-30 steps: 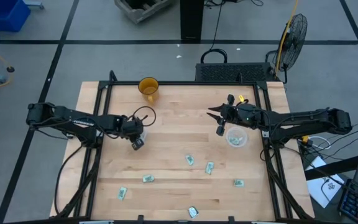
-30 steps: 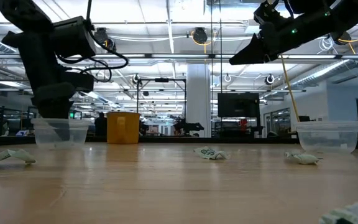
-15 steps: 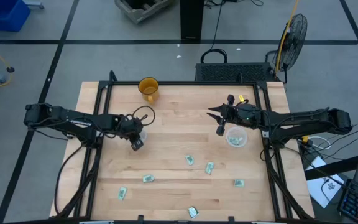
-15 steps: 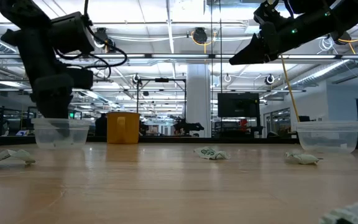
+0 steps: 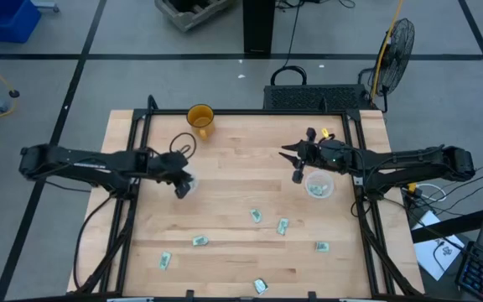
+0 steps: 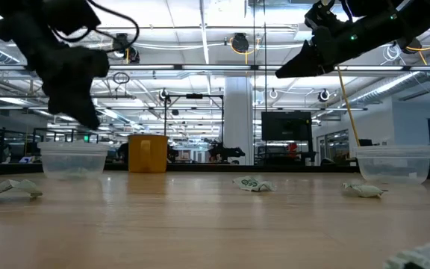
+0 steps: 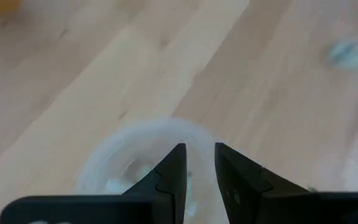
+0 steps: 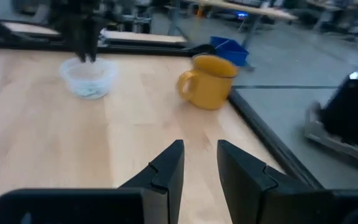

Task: Pick and place items into bin
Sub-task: Put the stevia packet into the right transparent bin

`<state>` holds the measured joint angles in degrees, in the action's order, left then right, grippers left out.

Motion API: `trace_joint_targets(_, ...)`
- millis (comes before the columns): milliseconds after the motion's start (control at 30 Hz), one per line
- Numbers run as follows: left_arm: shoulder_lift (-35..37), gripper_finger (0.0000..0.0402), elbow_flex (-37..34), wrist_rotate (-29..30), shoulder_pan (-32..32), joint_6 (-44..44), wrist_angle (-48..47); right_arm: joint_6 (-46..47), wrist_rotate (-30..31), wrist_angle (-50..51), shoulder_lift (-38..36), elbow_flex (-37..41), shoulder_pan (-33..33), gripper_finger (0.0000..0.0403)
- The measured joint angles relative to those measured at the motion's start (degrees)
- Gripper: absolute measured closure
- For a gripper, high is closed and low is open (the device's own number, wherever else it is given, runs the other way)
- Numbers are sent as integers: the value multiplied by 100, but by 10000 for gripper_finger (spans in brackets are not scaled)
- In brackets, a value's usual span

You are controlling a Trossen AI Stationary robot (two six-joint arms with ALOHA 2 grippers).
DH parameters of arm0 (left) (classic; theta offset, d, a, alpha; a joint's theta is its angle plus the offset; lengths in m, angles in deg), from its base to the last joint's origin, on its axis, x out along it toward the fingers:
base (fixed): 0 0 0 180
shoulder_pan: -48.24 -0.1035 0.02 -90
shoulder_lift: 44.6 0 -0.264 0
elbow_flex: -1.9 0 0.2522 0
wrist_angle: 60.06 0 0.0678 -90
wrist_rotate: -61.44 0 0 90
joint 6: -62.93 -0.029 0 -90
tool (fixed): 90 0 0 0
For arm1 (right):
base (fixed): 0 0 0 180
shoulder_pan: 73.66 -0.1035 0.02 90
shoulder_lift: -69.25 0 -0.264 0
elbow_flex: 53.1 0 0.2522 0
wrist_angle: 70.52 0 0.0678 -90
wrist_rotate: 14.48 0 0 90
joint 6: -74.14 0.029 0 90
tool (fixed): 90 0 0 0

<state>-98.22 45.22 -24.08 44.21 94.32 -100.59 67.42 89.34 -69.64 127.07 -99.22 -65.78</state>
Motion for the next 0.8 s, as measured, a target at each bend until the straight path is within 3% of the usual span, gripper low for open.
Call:
trace_joint_targets(200, 165, 314, 0, -758, 149, -333, 1662, -343, -1386, 267, 7, -2, -13, 314)
trace_joint_targets(367, 157, 314, 2, -720, 388, -1021, 2437, -362, -2520, 168, 265, -2, -152, 314)
trace_joint_targets(600, 155, 314, 2, 157, 439, -1224, 2527, -766, -2607, -628, 1533, -2, -619, 314)
trace_joint_targets(800, 152, 314, 0, 263, 439, -1248, 2525, -897, -2635, -1725, 2562, -8, -907, 314)
